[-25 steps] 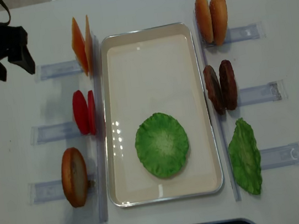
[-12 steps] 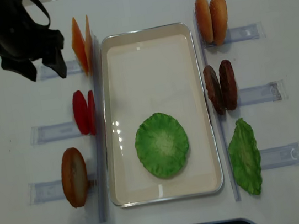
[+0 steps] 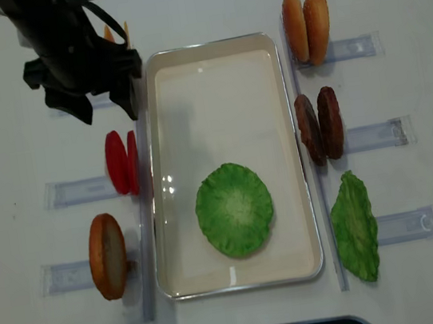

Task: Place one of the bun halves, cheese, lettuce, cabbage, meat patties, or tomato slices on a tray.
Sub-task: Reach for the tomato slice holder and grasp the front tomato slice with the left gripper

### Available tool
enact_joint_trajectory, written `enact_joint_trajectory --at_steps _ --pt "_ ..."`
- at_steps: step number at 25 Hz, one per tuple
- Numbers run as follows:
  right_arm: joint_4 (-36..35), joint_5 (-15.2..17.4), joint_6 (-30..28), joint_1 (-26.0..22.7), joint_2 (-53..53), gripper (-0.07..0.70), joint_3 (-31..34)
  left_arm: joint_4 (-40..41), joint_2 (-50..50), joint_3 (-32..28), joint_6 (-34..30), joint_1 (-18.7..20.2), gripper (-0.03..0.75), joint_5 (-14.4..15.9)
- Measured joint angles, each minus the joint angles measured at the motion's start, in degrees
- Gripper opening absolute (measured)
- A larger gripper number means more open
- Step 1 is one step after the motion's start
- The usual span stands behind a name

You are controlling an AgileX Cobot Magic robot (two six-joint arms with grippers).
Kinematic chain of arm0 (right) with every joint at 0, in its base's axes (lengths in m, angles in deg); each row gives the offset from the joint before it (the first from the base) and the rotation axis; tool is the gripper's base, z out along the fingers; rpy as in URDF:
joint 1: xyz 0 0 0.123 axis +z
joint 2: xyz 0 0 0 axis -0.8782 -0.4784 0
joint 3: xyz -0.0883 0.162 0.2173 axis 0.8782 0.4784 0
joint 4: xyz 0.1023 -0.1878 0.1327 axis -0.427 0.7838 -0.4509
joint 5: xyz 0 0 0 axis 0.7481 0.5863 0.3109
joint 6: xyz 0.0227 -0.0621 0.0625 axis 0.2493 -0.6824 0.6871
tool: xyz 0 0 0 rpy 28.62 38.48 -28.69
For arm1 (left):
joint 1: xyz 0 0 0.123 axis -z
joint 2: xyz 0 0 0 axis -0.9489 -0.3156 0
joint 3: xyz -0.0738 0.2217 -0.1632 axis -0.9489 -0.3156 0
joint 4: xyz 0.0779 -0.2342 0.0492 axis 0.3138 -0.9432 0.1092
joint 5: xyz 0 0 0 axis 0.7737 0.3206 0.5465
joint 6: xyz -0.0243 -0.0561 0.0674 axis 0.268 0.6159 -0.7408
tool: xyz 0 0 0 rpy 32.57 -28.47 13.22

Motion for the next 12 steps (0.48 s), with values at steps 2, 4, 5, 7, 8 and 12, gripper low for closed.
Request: enact_joint_trajectory --at_steps 2,4,5,7,8,12 --pt "0.0 0.0 0.0 0.0 0.0 0.472 0.0 0.6 0.0 0.0 1.3 0.9 0.591 0.0" --pt "0.0 0.0 0.0 0.0 0.0 0.472 0.0 0.7 0.0 0.0 2.8 1.3 0.591 0.0" --pt "0.0 0.0 0.0 0.0 0.0 0.472 0.0 0.7 0.0 0.0 3.5 1.4 0.591 0.0" --pt "0.0 0.0 0.0 0.0 0.0 0.472 0.0 0.6 0.0 0.0 4.0 1.4 0.591 0.0" --pt "0.0 0.0 0.0 0.0 0.0 0.472 0.0 0.6 0.0 0.0 4.2 1.4 0.591 0.0" --pt "0.0 0.0 0.0 0.0 0.0 0.472 0.0 0.5 -0.2 0.0 5.2 1.4 0.591 0.0"
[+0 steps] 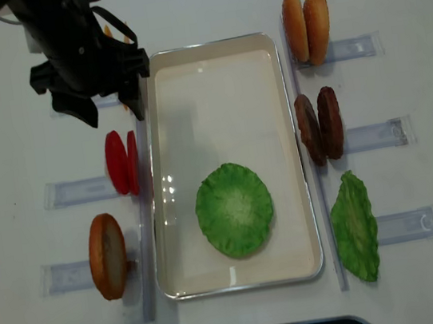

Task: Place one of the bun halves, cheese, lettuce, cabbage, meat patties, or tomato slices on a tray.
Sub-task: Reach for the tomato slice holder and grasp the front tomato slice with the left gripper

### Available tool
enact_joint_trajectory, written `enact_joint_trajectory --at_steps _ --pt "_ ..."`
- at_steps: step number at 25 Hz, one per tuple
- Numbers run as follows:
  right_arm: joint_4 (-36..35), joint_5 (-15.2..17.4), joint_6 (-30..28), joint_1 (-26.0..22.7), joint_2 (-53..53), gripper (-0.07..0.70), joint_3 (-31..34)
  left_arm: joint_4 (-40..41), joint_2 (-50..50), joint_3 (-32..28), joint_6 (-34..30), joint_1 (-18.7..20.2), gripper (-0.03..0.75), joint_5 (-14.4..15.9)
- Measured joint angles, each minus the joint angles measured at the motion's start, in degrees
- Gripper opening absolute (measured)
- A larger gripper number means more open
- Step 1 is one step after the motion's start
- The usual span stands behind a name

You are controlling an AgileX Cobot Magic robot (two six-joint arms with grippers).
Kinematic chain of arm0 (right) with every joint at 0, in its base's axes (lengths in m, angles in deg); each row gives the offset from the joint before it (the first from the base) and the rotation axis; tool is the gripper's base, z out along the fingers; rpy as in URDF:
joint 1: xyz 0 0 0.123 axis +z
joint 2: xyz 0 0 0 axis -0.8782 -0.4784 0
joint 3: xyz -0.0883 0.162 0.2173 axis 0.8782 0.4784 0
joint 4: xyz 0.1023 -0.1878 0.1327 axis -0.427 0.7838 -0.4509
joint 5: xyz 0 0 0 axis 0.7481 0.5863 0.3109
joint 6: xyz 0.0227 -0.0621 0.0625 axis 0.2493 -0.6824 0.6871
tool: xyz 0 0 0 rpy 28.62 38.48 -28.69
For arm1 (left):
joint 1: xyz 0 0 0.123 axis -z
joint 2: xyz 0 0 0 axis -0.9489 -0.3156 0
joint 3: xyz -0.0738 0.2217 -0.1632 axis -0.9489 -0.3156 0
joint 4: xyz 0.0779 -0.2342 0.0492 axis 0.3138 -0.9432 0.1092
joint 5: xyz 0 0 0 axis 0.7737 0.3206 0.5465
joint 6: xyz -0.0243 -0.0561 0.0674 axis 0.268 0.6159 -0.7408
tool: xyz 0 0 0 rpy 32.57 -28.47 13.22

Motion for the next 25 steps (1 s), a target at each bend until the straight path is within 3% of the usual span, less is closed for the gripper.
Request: enact_joint_trajectory --at_steps 25 --pt "0.0 0.0 0.0 0.0 0.0 0.472 0.0 -2.6 -10.1 0.1 0.5 0.0 0.591 -0.4"
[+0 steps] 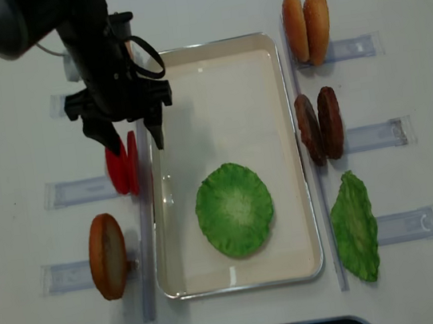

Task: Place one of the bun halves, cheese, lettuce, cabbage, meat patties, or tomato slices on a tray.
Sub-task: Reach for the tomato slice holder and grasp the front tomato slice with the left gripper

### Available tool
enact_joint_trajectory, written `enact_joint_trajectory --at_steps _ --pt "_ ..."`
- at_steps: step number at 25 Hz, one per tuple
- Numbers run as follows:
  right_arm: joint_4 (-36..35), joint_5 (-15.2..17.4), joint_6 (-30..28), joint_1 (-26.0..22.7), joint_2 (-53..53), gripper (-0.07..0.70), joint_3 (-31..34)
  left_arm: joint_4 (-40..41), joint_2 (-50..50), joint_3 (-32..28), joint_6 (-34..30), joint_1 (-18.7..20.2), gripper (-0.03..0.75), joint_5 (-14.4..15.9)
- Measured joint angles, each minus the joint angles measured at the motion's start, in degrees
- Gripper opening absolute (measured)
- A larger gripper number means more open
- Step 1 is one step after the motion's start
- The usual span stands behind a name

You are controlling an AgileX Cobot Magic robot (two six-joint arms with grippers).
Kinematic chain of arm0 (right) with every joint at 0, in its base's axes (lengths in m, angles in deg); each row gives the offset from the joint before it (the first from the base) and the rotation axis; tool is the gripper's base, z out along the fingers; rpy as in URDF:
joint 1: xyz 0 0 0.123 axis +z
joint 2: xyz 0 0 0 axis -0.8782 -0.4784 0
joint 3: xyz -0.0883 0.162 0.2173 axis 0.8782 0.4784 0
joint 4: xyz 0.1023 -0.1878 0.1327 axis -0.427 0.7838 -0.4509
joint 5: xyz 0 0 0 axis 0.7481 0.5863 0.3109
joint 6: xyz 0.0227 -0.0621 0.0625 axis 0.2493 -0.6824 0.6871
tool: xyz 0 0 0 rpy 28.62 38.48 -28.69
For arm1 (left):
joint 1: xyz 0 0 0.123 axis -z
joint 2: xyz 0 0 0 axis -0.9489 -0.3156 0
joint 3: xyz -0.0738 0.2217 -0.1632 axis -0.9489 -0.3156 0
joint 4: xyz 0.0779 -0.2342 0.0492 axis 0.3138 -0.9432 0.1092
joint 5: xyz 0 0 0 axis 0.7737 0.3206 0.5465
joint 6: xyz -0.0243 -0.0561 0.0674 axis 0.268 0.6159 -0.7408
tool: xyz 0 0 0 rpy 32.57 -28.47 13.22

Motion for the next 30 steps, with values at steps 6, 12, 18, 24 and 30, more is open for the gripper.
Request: enact_joint_trajectory --at_steps 6,12,18,24,30 --pt "0.0 0.0 0.0 0.0 0.0 0.472 0.0 1.6 -1.2 0.0 0.0 0.0 0.575 -0.1" --pt "0.0 0.0 0.0 0.0 0.0 0.472 0.0 2.5 -2.0 0.0 0.0 0.0 0.57 -0.1" --pt "0.0 0.0 0.0 0.0 0.0 0.472 0.0 3.3 -2.7 0.0 0.0 0.0 0.541 -0.1" --pt "0.0 0.0 0.0 0.0 0.0 0.472 0.0 4.5 -2.7 0.0 0.0 0.0 0.41 -0.1" --pt "0.0 0.0 0.0 0.0 0.0 0.472 0.0 6.5 -2.7 0.0 0.0 0.0 0.297 -0.1"
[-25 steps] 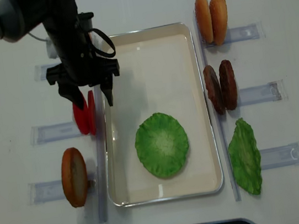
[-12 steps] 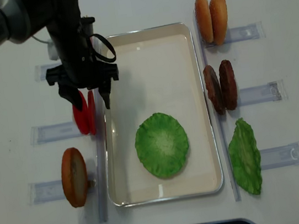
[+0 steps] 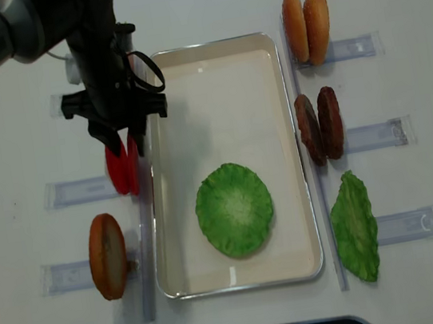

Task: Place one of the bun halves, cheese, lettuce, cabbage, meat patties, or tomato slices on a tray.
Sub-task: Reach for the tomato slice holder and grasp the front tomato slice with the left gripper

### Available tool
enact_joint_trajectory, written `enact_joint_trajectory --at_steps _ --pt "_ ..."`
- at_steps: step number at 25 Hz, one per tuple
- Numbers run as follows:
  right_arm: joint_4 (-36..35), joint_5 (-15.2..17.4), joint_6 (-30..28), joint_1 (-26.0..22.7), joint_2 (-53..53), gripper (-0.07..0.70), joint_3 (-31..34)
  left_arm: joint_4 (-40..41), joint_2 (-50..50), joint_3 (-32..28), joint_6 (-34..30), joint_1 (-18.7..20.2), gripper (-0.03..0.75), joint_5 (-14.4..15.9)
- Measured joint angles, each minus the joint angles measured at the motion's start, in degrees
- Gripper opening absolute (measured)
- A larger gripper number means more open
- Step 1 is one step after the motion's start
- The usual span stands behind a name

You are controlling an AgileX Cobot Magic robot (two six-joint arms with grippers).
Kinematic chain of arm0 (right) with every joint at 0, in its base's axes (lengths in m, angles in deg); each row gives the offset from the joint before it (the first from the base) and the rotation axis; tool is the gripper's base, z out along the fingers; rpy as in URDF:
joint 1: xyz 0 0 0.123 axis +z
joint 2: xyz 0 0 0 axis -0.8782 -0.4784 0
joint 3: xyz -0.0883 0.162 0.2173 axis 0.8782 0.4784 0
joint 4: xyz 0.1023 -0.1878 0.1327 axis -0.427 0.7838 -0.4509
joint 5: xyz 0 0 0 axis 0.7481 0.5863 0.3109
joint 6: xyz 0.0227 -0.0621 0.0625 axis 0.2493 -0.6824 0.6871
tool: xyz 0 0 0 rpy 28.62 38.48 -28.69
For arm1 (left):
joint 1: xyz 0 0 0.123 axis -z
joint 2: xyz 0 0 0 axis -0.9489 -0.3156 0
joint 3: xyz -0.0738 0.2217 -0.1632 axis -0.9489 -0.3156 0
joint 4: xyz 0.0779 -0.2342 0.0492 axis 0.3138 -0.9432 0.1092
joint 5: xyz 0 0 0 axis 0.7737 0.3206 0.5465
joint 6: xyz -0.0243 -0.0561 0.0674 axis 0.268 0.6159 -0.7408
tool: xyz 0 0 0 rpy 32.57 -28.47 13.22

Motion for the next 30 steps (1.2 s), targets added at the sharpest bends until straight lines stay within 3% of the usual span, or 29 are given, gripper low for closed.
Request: enact_joint_trajectory --at_steps 10,30 --pt "0.0 0.0 0.0 0.0 0.0 0.472 0.0 0.2 0.0 0.0 0.0 0.0 0.066 0.1" --pt "0.0 0.0 0.0 0.0 0.0 0.472 0.0 -1.8 3.2 0.0 -2.6 0.0 0.058 0.3"
